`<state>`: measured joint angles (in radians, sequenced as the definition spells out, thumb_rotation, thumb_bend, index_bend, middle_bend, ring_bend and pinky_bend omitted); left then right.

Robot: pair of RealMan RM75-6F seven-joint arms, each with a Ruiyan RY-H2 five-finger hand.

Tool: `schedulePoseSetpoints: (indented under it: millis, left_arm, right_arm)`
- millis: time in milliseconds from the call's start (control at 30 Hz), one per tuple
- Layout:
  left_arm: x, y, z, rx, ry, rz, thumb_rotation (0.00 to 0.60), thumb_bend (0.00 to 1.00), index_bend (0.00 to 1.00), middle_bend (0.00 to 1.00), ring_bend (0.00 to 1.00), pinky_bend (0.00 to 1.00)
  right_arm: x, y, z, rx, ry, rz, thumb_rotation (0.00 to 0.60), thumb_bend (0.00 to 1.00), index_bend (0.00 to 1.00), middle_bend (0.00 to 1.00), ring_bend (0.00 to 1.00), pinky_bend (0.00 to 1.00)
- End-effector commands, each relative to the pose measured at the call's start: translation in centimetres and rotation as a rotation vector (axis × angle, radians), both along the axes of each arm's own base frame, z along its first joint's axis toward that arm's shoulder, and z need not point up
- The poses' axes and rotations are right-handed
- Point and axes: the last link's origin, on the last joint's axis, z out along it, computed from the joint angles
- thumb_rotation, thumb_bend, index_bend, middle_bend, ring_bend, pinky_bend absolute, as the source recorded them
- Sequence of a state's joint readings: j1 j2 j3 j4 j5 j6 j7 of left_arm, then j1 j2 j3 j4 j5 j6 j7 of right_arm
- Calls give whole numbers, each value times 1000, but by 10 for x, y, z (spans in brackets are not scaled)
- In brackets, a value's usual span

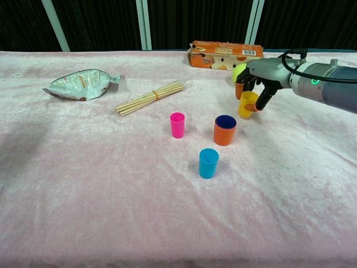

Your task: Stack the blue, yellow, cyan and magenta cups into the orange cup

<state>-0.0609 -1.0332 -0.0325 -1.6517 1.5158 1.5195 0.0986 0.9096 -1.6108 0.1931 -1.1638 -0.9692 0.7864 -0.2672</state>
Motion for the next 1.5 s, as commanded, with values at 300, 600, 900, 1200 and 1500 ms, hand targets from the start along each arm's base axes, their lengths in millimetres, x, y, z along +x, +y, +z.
schedulePoseSetpoints:
  millis: [300,600,900,1200,1500]
  left_arm:
    - [0,0,-1,-5,-2,0,600,707,89,32,0,7]
    - [1,0,1,-1,-5,-3,600,707,89,32,0,7]
    - [0,1,1,-1,-5,-5,600,707,89,32,0,7]
    - [1,0,1,-2,-3,-6,600,707,89,32,0,7]
    - [1,0,1,0,-5,-6,600,707,89,32,0,7]
  right_arm:
    - [38,20,39,4,-37,95,600,359,516,499,292,211]
    - [70,52,44,26,-50,212,600,360,522,500,292,211]
    - [77,68,38,48,-35,263,600,360,522,500,292,211]
    - [72,75,23,58,20,295,600,360,522,500,292,210]
    - [63,71,13,61,33,272,600,360,522,499,292,211]
